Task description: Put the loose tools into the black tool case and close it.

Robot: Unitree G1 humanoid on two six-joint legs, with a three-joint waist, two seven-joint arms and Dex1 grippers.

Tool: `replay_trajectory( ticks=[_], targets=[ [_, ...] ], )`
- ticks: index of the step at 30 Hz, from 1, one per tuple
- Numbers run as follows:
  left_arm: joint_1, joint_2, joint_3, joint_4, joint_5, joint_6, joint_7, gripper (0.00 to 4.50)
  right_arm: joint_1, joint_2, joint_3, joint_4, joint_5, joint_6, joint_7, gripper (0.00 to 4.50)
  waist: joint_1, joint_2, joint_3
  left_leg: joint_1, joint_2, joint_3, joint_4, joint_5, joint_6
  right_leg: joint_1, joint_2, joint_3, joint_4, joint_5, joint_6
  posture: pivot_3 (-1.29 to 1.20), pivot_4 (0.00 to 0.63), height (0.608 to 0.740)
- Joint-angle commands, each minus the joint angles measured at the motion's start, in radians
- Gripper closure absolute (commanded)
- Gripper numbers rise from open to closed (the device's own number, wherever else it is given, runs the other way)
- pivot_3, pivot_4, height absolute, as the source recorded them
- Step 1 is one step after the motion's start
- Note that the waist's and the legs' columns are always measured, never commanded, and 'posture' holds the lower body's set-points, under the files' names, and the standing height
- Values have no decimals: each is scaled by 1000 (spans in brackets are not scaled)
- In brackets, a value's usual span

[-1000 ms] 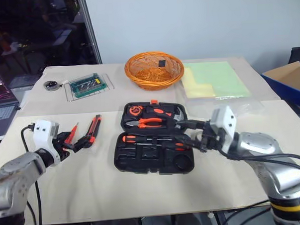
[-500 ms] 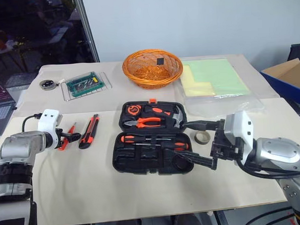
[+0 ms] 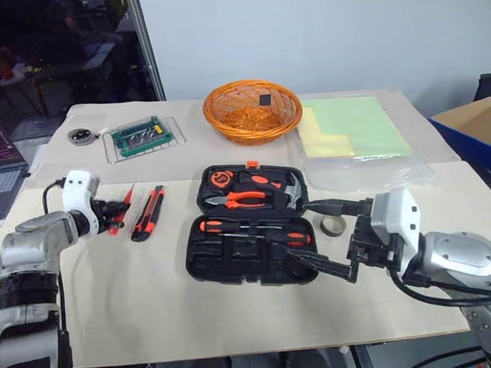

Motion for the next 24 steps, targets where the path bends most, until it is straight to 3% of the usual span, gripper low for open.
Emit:
replay_trajectory(
  ticks=[1,3,6,9,13,16,24],
  targets=[
    [31,95,-36,-285,-144,58,-254,4125,60,-12,-95,-61,6,-55,6,0,1,0,0,-1,0,0,0,0,0,0,0,0,0,0,0,0,150,740],
    [49,125,-118,-382,-155,52,-351,4125,118,-25,-143,-74,25,-55,26,0,2,4,-2,0,-2,1,0,-1,0,1,-4,0,-1,0,2,0,150,740],
    [34,128,-328,-490,-31,-119,-485,4125,248,-49,-267,-105,68,-42,76,0,11,6,-3,2,-4,3,0,-1,0,5,-6,2,-3,0,5,0,150,740],
    [-21,79,-443,-486,42,-187,-513,4125,331,-56,-353,-126,93,-40,100,0,13,6,-3,3,-3,4,1,-1,1,6,-3,2,-3,0,4,0,150,740],
    [-144,-27,-629,-342,254,-312,-483,4125,451,-42,-477,-153,134,-37,120,0,18,6,-2,4,2,5,3,0,3,8,3,3,-3,-2,7,0,150,740],
    [-191,-73,-669,-278,304,-339,-491,4125,494,-39,-505,-166,146,-43,114,0,13,5,-2,12,4,6,2,0,3,18,6,3,-4,-5,10,0,150,740],
    [-205,-113,-723,-235,381,-405,-557,4125,530,-46,-522,-189,165,-48,87,0,2,4,-1,11,6,6,2,0,4,17,7,4,-5,-5,10,0,150,740]
  ],
)
